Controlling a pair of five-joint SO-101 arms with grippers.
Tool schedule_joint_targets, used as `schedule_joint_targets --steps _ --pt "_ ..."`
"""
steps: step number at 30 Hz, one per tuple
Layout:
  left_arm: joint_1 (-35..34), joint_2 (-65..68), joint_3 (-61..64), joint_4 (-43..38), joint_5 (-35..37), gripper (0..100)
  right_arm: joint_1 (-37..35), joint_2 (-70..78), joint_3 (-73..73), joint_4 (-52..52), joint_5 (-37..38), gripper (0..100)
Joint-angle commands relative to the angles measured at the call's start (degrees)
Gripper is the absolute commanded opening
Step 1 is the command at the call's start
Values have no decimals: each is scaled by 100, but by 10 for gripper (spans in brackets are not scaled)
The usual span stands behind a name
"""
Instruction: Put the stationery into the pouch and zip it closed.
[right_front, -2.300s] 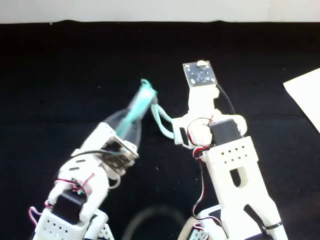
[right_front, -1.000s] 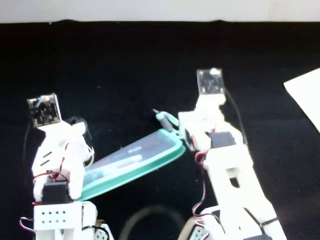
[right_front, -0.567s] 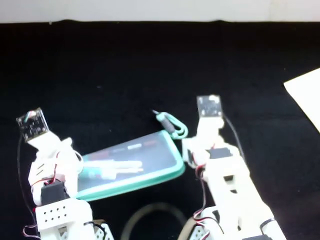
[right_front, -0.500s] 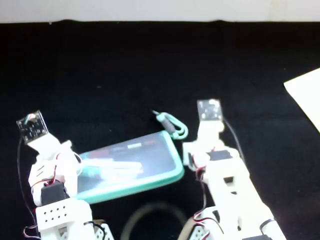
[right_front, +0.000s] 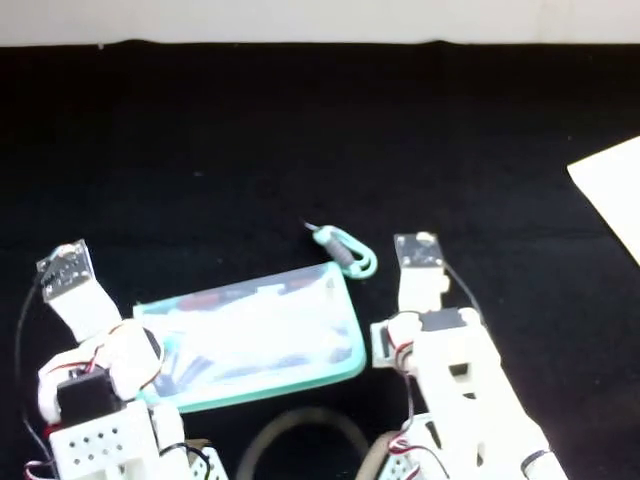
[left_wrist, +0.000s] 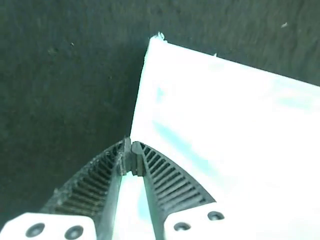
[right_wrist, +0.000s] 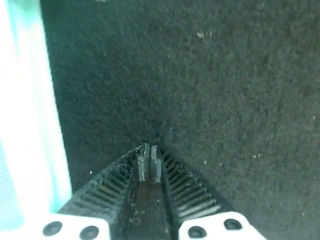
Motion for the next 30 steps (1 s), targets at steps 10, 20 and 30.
schedule_joint_targets --steps 10,20,30 --pt "-31 -1763 -954 607 -53 8 40 -5200 1051 708 -9 6" --pt "-66 -1842 743 -554 -53 8 40 -6009 2651 -75 0 6" --pt "-66 -1815 2730 -1029 -44 8 22 -6176 3064 567 0 6"
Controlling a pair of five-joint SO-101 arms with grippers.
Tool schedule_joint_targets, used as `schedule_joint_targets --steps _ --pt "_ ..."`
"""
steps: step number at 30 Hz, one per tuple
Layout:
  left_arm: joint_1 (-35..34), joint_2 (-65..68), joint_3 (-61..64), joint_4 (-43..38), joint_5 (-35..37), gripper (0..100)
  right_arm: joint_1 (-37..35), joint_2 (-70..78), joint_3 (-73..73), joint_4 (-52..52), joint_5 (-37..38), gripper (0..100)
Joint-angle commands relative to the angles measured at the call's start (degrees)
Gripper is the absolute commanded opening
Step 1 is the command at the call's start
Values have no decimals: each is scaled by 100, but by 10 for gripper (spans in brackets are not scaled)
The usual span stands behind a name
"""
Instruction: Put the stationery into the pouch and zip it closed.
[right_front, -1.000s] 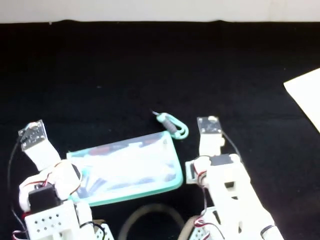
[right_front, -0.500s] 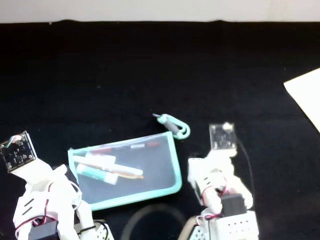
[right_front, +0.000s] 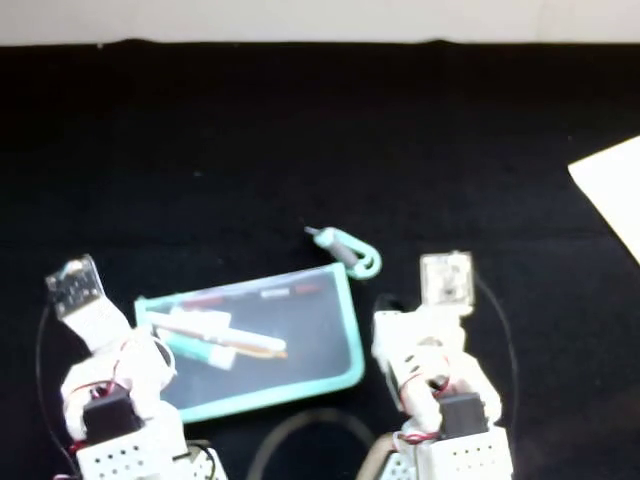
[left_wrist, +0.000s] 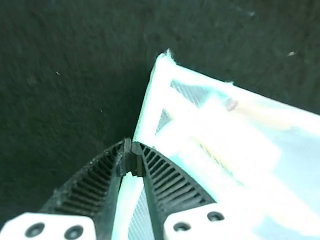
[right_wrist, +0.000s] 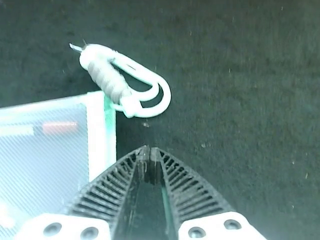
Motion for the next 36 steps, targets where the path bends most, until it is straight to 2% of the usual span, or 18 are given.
schedule_joint_targets --steps 1,5,36 --pt "-57 4 251 53 -35 8 31 -31 813 541 0 6" --pt "-57 13 251 404 -35 8 31 -66 813 1244 -9 6" --pt "-48 13 251 404 -35 8 57 -75 813 1262 -9 6"
